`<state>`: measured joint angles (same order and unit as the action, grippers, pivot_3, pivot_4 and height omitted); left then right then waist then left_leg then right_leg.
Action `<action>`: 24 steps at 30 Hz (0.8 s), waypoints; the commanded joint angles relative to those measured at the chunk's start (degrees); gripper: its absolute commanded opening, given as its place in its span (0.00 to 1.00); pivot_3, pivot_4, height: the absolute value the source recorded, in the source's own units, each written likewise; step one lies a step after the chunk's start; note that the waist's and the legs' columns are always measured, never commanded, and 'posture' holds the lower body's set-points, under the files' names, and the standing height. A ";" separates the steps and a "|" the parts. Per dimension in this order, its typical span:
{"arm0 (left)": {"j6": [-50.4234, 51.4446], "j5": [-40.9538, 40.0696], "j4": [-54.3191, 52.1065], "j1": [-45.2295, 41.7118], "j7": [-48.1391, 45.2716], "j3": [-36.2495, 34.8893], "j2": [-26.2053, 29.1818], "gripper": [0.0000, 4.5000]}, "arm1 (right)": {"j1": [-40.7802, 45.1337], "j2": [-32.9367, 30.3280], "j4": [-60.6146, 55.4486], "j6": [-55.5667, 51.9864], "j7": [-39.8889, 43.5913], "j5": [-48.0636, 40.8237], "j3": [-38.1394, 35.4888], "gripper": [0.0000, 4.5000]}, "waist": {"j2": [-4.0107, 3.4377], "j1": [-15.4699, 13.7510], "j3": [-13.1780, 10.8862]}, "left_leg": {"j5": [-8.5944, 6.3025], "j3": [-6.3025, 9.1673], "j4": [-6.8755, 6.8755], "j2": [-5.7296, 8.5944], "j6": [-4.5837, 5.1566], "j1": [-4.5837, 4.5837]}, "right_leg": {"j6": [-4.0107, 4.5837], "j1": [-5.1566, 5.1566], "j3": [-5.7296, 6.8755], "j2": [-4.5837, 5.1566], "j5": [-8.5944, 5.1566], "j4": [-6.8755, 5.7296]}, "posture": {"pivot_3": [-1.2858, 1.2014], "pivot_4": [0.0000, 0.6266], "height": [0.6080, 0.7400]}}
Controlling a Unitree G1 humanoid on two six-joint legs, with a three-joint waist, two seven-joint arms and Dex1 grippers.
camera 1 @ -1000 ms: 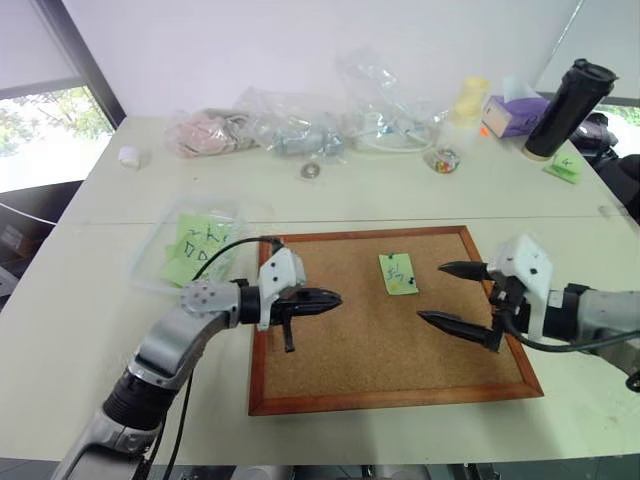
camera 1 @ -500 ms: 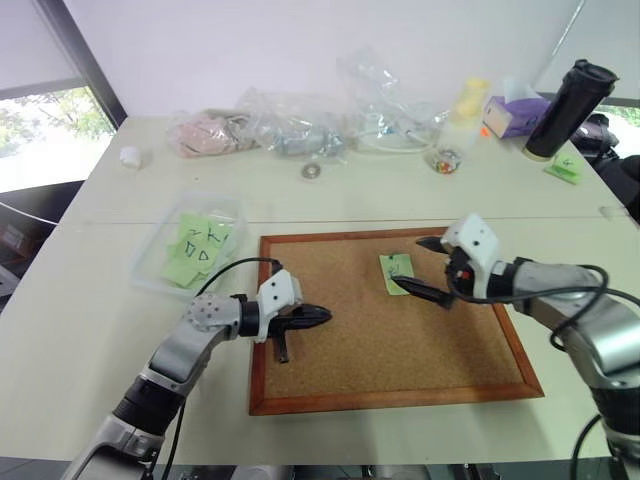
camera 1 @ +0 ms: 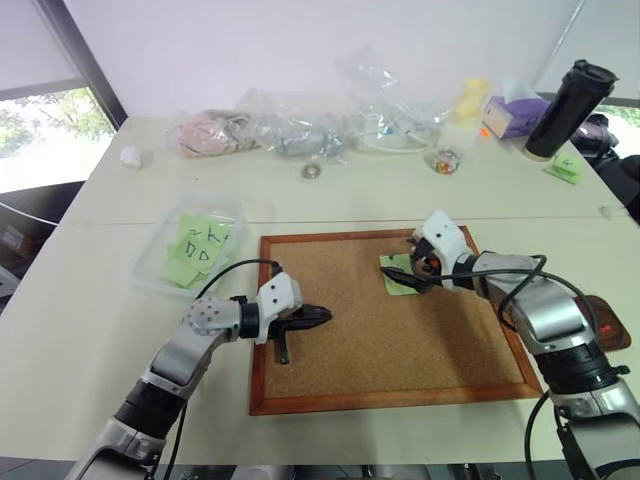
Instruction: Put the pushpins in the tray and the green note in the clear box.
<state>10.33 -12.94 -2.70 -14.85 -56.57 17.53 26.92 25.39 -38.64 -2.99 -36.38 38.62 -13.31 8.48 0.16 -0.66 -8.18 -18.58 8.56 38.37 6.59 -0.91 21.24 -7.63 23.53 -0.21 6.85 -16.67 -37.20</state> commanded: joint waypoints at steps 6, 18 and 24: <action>0.83 2.14 0.61 1.46 1.25 0.95 0.18 0.00 | 2.19 2.32 2.13 1.80 0.03 2.57 -0.56 0.37 | -0.03 0.00 0.01 | 0.00 0.00 0.00 0.00 0.00 -0.01 | 0.00 0.00 0.00 0.00 0.00 0.00 | 0.52 0.24 0.93; 1.10 2.13 0.57 1.64 1.56 0.86 0.11 0.00 | 1.85 1.13 -3.16 -0.83 0.46 0.69 -5.35 0.01 | -0.04 -0.09 0.02 | 0.00 0.01 0.01 0.01 0.00 0.02 | 0.00 0.01 0.00 0.00 0.00 0.00 | 0.52 0.24 0.93; 1.77 2.06 0.05 1.89 1.51 1.45 0.13 0.00 | 0.51 -0.93 -11.25 -6.54 -0.21 -4.94 -14.60 0.01 | -0.07 -0.05 0.03 | 0.00 0.00 0.00 0.01 0.00 0.02 | 0.00 0.03 -0.01 0.00 0.00 -0.01 | 0.52 0.24 0.93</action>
<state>10.58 -12.66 -3.52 -14.27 -55.06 17.59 26.67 25.69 -38.06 -10.02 -41.57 38.98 -16.24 -1.48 0.10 -0.71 -8.16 -18.58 8.57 38.36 6.60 -0.91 21.26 -7.63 23.56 -0.22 6.85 -16.67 -37.20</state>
